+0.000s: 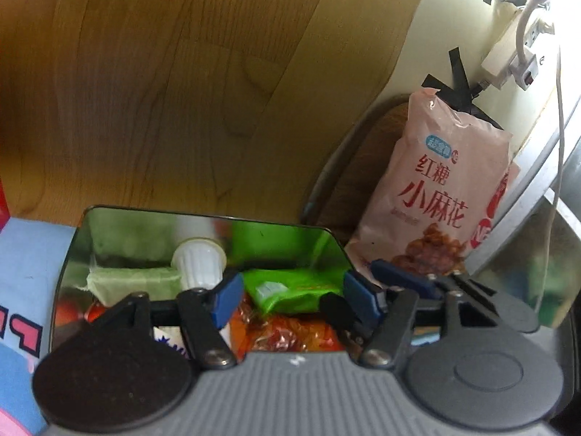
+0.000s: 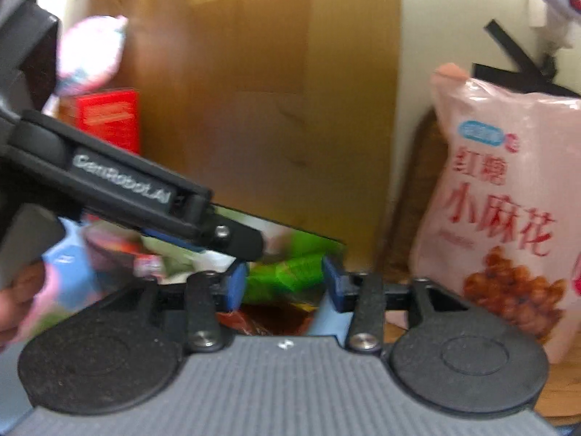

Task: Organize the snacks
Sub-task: 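Grasp the olive-green translucent packet with the left gripper, then carry the olive-green packet into the tin box and open the left gripper, then move the left gripper to the second light green wafer pack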

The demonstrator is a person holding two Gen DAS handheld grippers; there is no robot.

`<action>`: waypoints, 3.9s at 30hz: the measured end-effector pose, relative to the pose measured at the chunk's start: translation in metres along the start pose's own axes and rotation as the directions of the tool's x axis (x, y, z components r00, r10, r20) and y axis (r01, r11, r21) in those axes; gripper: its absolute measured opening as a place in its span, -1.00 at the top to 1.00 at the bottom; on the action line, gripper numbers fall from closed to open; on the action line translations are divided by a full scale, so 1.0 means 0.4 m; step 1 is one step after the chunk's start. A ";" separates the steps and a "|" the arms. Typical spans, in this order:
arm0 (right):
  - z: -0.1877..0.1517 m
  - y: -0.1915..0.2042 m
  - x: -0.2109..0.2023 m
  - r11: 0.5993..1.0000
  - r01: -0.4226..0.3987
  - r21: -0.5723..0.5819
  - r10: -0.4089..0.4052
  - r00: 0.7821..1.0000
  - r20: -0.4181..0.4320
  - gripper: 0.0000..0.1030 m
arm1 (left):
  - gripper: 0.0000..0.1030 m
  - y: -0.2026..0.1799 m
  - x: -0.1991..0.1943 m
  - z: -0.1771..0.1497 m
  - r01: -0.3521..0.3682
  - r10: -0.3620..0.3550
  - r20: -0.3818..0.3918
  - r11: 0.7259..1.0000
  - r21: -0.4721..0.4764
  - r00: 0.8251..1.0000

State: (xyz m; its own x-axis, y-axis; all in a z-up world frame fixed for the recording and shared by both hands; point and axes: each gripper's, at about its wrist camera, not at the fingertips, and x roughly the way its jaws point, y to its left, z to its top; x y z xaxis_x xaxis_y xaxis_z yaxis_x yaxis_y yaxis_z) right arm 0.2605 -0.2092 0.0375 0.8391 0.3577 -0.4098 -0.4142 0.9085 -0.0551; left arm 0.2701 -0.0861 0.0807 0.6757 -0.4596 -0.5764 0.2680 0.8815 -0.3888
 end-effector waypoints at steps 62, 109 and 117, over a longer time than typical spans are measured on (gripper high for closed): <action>-0.325 0.484 -0.472 0.868 -0.459 -0.188 0.438 0.887 -0.145 0.16 | 0.59 0.256 -0.539 -0.641 0.332 -0.395 -0.075 0.847 -0.415 0.915; -0.052 0.215 -0.142 0.982 -0.189 -0.019 0.189 0.973 0.135 0.12 | -0.10 0.297 -0.268 -0.104 0.158 -0.144 0.100 0.977 -0.145 0.984; -0.114 0.216 -0.077 0.927 -0.284 0.246 0.308 0.949 -0.066 0.10 | -0.11 0.360 -0.253 -0.229 0.068 -0.074 -0.011 0.957 -0.281 0.997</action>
State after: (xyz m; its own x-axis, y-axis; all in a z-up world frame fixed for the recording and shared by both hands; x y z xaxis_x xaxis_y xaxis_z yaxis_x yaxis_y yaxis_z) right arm 0.1826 -0.1515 0.0039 0.6454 0.6055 -0.4657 -0.5354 0.7934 0.2897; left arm 0.1774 0.0773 0.0172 0.6464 -0.5248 -0.5539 0.1091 0.7820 -0.6136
